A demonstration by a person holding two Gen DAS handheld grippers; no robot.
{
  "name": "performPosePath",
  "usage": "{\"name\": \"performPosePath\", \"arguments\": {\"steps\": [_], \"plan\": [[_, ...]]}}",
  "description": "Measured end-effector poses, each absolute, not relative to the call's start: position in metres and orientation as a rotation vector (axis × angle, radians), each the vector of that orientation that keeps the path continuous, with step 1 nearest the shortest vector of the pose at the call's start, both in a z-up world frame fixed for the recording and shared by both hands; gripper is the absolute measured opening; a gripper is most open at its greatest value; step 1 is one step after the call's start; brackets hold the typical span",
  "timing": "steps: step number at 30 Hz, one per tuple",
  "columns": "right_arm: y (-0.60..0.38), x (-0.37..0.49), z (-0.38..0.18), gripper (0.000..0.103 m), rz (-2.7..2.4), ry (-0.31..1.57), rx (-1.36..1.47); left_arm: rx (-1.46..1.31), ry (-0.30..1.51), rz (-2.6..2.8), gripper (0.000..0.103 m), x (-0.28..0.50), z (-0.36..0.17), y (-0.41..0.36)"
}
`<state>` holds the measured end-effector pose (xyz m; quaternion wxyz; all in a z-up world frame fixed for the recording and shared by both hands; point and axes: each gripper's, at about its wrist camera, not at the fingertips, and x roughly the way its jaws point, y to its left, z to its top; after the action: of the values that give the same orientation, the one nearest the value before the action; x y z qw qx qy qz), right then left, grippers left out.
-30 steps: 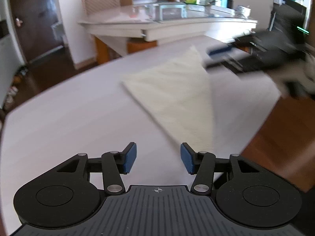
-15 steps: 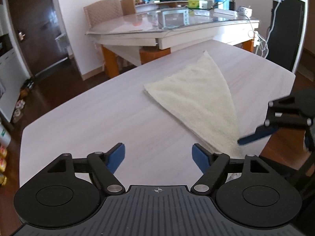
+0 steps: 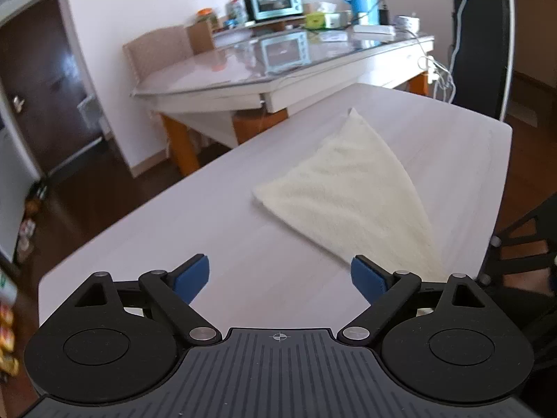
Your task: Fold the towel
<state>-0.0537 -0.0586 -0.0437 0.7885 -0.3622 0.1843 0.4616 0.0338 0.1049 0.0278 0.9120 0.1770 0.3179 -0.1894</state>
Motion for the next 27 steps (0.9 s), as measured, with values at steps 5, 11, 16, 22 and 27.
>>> {"name": "performPosePath", "arguments": {"steps": [5,11,16,22,27], "plan": [[-0.078,-0.034,-0.013,0.009,1.125,0.504,-0.555,0.389,0.648,-0.397,0.092,0.061,0.025,0.110],[-0.102,-0.027,0.015,0.009,1.193,0.531,-0.414,0.459,0.643,-0.420,0.092,0.099,0.013,0.110],[-0.114,-0.022,0.025,0.008,1.213,0.536,-0.377,0.492,0.704,-0.466,0.092,0.123,-0.003,0.110],[-0.124,-0.005,0.029,0.008,1.255,0.565,-0.337,0.507,0.751,-0.500,0.093,0.139,-0.014,0.112],[-0.142,0.020,0.047,0.008,1.308,0.566,-0.186,0.469,0.814,-0.524,0.094,0.151,-0.015,0.119]]}}
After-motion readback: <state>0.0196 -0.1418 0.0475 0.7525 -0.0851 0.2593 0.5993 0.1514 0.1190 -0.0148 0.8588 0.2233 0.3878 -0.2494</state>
